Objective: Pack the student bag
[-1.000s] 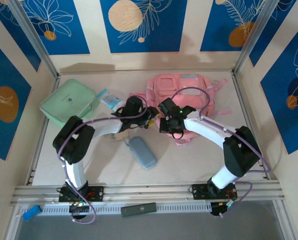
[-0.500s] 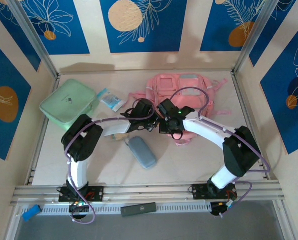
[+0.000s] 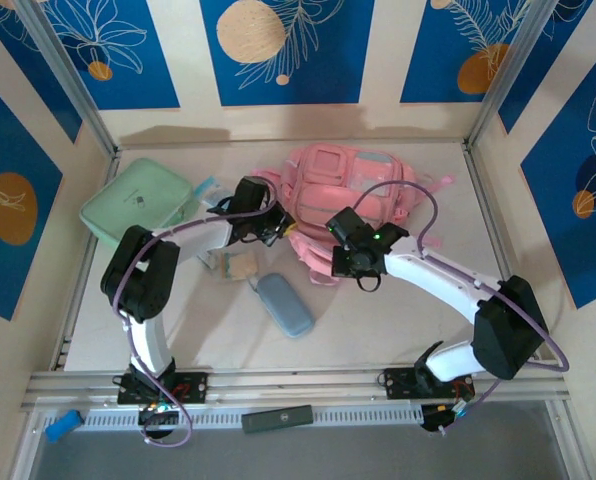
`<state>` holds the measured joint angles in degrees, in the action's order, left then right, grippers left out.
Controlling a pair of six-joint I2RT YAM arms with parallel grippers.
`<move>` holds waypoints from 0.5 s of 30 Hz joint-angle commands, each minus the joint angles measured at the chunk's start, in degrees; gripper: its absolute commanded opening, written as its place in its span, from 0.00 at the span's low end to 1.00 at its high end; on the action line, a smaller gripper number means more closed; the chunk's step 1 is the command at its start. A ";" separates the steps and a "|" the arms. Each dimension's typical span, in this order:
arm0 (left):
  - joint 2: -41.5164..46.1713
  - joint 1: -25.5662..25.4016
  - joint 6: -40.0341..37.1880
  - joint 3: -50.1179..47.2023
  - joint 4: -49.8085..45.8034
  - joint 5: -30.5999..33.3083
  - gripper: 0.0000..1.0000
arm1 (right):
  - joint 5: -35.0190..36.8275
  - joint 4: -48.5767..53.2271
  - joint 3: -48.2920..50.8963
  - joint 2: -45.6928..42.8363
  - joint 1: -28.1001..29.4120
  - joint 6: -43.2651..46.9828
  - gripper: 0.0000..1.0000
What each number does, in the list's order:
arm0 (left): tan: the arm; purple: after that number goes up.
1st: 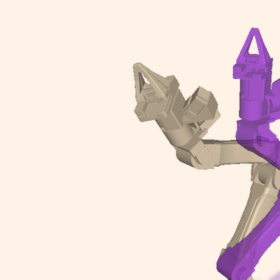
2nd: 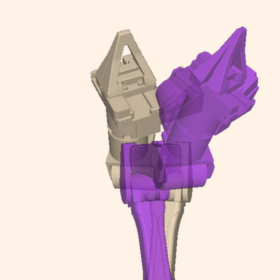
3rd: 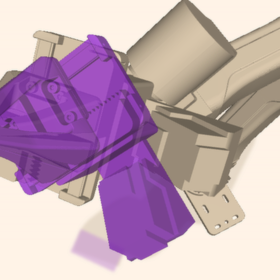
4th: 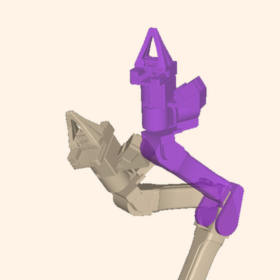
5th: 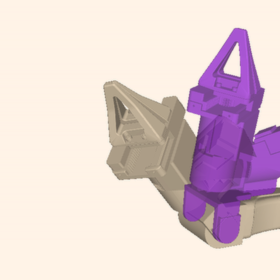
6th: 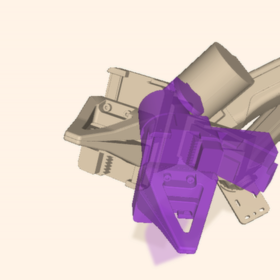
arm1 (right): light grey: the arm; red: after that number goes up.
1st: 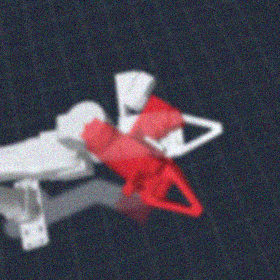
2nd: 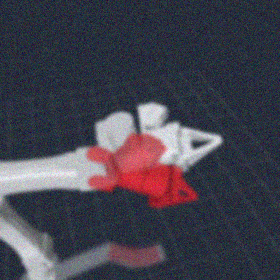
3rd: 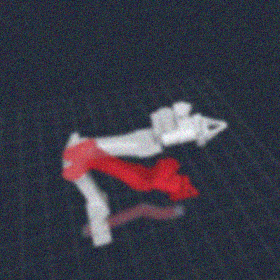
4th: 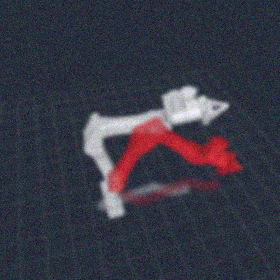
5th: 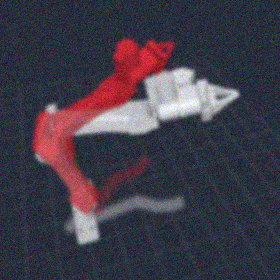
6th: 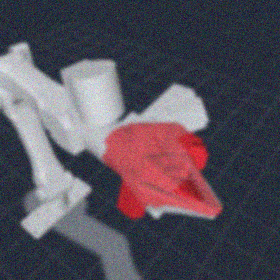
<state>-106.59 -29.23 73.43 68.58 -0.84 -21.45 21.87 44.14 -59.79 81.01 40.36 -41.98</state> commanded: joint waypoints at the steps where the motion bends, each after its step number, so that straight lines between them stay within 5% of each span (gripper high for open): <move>1: 0.47 1.91 -3.40 3.01 3.56 1.79 0.24 | -4.86 1.50 -3.49 2.13 1.40 1.54 0.00; 3: 2.65 1.76 -3.03 0.04 4.00 1.58 0.45 | -6.52 -1.01 -4.27 3.35 1.25 1.52 0.00; 5: 5.81 0.87 -1.22 -4.84 5.51 2.59 0.54 | -6.81 -2.18 -5.22 4.68 1.02 1.43 0.00; 15: 10.03 -11.21 14.54 -12.84 8.39 8.34 0.62 | -6.52 -3.24 -4.53 6.21 0.62 1.42 0.00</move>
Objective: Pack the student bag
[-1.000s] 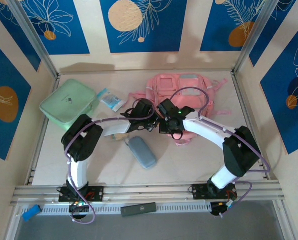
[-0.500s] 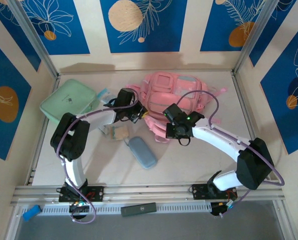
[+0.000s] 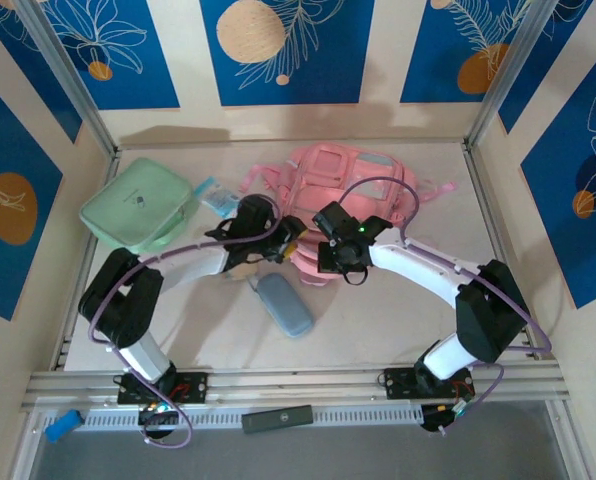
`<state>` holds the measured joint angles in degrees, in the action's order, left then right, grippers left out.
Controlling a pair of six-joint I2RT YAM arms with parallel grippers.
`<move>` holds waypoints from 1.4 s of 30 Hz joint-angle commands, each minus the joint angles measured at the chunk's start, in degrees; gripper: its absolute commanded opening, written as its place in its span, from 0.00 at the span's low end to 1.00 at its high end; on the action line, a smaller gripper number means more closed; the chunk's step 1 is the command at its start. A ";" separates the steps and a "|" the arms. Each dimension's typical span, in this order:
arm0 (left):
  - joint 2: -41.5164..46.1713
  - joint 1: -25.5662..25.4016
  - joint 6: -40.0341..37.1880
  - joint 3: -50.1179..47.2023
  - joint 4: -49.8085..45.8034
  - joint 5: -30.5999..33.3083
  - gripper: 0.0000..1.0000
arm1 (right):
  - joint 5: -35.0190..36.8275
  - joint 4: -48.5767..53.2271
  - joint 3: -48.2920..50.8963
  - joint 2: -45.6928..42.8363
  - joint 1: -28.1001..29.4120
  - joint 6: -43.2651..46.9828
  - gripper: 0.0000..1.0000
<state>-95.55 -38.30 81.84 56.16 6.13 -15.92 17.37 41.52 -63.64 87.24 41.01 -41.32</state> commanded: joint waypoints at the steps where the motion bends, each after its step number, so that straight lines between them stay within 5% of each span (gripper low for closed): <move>1: -1.90 -3.33 7.45 -0.06 1.20 3.79 0.62 | -2.28 -1.04 -0.28 -0.22 -0.06 0.88 0.00; 8: -5.87 -6.29 9.56 5.53 -9.79 11.94 0.44 | -2.33 -2.14 0.51 0.51 -0.17 0.62 0.00; 16: -6.96 -6.27 7.77 8.85 -15.86 18.13 0.00 | 0.24 -1.75 1.81 1.76 -1.40 0.68 0.00; 24: -0.16 -2.24 0.29 8.87 -19.90 21.64 0.00 | 6.36 4.85 5.68 -3.59 -3.86 -1.35 0.00; 32: 1.23 4.92 -6.61 8.78 -19.08 14.77 0.00 | 6.98 4.73 11.18 -8.63 -14.48 0.09 0.00; 42: 0.92 13.13 -15.71 10.79 -21.30 8.23 0.00 | 10.91 4.87 8.44 -7.88 -18.12 1.64 0.00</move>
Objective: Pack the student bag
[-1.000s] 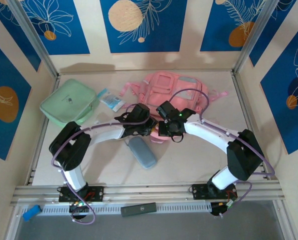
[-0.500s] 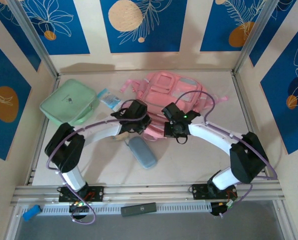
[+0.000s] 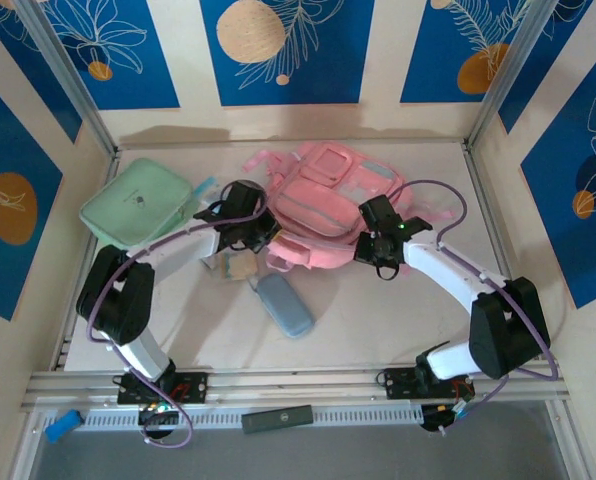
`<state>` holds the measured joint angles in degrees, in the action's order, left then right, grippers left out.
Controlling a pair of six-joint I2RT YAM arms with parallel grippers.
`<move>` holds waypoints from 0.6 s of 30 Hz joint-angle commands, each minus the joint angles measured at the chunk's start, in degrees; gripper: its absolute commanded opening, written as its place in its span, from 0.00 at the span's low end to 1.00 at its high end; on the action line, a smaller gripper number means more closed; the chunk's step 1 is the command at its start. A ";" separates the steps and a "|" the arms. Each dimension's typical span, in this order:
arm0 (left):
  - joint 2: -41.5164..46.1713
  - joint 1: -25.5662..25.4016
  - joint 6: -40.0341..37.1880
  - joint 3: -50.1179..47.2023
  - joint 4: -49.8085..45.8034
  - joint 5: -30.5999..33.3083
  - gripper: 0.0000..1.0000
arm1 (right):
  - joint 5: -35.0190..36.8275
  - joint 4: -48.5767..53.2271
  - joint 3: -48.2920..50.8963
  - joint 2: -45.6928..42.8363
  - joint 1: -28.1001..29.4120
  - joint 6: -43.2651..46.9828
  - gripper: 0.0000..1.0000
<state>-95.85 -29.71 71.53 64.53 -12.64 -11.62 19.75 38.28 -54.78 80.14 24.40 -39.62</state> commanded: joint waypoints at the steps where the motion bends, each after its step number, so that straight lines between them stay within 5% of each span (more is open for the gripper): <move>1: 0.31 5.27 -6.14 3.33 -2.58 2.20 0.00 | 7.39 7.44 -0.18 -0.76 -2.07 0.15 0.00; 8: -5.57 6.58 -14.14 12.37 -4.49 -1.73 0.00 | 3.95 4.51 -3.35 4.69 1.61 2.00 0.00; 12: -5.23 5.71 -14.53 12.05 -3.03 -7.45 0.48 | 2.03 2.10 -3.85 4.89 5.55 1.15 0.00; 18: 4.18 -2.72 2.99 -4.63 10.18 -3.18 0.65 | -0.57 0.31 -3.06 5.20 5.92 -1.30 0.00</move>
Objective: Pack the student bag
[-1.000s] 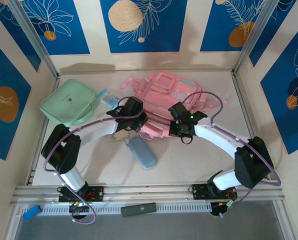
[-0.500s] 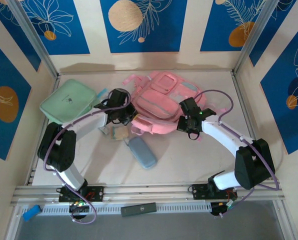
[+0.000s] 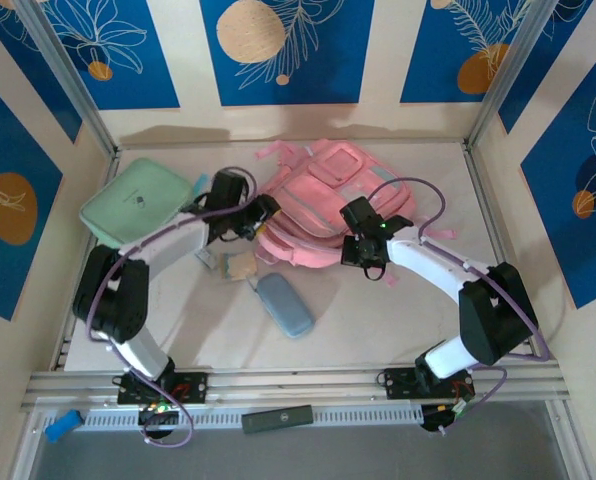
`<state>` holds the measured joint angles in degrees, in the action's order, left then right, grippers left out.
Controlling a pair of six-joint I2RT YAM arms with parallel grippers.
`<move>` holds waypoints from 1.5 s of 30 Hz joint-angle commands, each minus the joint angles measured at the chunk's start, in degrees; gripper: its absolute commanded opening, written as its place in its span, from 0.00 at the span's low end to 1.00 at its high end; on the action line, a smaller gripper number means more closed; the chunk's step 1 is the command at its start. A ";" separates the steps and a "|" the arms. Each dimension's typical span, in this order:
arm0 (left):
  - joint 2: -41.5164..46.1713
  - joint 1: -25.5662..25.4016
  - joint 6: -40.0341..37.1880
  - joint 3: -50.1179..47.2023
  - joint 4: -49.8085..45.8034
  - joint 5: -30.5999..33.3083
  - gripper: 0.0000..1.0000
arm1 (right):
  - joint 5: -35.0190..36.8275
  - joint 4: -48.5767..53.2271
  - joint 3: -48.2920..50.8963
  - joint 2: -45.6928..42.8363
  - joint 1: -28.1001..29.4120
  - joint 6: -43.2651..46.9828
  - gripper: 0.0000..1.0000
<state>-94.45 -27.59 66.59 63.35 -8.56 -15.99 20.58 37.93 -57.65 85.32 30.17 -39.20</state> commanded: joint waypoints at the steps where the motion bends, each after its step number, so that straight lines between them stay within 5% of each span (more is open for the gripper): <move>1: 2.35 -7.44 10.67 -3.75 6.53 1.86 0.65 | -1.05 0.85 -0.18 0.09 0.21 -1.77 0.00; 7: -4.92 -15.90 19.47 0.71 3.10 8.12 0.67 | -0.48 0.83 0.60 -0.32 0.16 -1.39 0.00; 12: -11.30 -16.67 21.44 4.96 2.00 13.39 0.59 | -1.35 -0.82 2.57 -1.71 -0.26 -1.69 0.00; 15: -13.10 -16.71 19.29 9.54 -5.66 17.05 0.38 | -1.12 -0.60 2.96 -1.35 -0.88 -1.66 0.00; 20: -10.72 -16.34 18.28 6.36 -5.35 19.44 0.00 | 0.64 -1.06 4.53 -2.59 -5.17 -2.01 0.00; 27: -4.04 -15.13 13.42 -0.33 -2.23 16.23 0.00 | 4.84 0.69 3.97 -2.79 -13.60 -1.94 0.00; 34: -5.84 -14.93 10.09 1.90 -2.08 13.60 0.00 | 1.05 2.12 1.49 -6.00 -6.04 2.49 0.00; 45: -5.31 -14.64 3.07 1.29 -3.51 10.08 0.00 | -19.65 4.23 -1.20 -10.94 -17.42 0.84 0.46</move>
<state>-100.57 -42.98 73.80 64.64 -11.55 -4.80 8.78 40.62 -56.25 73.73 14.50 -37.82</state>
